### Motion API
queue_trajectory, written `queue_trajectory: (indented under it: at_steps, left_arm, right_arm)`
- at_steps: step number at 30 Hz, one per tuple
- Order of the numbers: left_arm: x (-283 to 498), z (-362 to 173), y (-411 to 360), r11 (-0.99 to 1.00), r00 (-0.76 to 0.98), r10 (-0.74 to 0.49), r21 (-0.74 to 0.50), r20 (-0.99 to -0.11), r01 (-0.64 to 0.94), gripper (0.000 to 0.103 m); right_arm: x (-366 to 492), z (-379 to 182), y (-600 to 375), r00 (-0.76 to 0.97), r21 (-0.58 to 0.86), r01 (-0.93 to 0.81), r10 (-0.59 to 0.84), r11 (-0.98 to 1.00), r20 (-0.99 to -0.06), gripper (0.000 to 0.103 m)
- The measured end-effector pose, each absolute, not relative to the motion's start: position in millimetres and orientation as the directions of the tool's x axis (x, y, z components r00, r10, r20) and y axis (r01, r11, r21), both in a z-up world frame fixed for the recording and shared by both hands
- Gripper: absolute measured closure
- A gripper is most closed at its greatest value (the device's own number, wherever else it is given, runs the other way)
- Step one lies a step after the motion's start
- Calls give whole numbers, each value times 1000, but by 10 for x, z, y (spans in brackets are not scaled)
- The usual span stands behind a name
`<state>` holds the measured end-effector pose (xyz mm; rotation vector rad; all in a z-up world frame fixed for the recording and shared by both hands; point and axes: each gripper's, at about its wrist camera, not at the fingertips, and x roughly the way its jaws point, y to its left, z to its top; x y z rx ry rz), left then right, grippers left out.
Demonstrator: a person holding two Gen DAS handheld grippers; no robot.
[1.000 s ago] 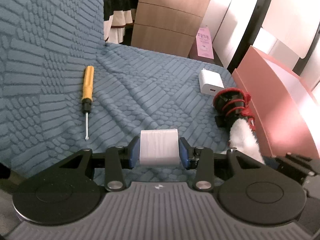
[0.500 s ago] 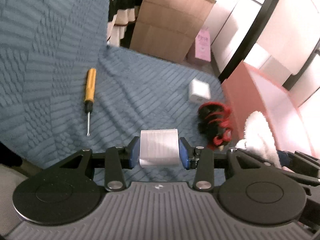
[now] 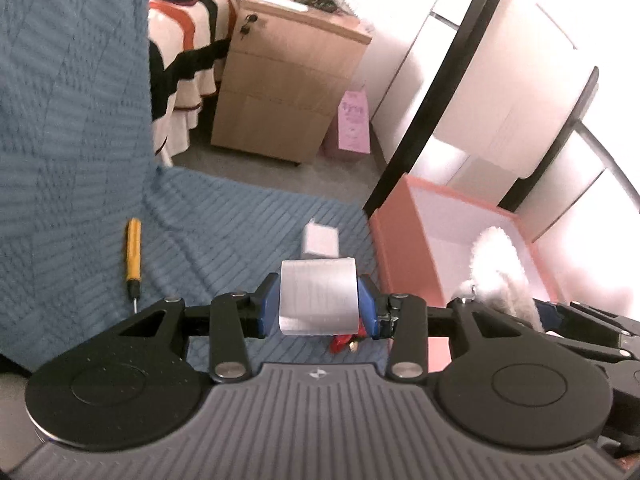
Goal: Organize rigid objects
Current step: 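Lower the charger into the pink box and open the left gripper while the right releases the plush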
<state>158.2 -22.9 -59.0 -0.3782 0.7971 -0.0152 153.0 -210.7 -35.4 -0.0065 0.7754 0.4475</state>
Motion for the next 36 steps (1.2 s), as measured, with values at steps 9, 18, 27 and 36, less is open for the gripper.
queue_trajectory:
  at_steps: [9,18,27,36]
  left_arm:
    - [1757,-254,-550,927,725,-171,-359,-667,-112,56]
    - [2030,8,-1151,925,749,-209,-375,-628,-56,56]
    - [2354,-19,-1828,921,755,-251,-390,-606,-7,56]
    - [2640,-605,-2375,928,676,-275,-372,-684,2,56]
  right_arm:
    - [1751,-90,-2412,664,158,-349,362,924,-654,53]
    - [1839,103,-2937,697,182,-312,355,933,-623,53]
    - [2050,-48,-3588,702,200,-223,299,954,-646,53]
    - [2208,-529,-4154,656,206,-122,234,971,-717,53]
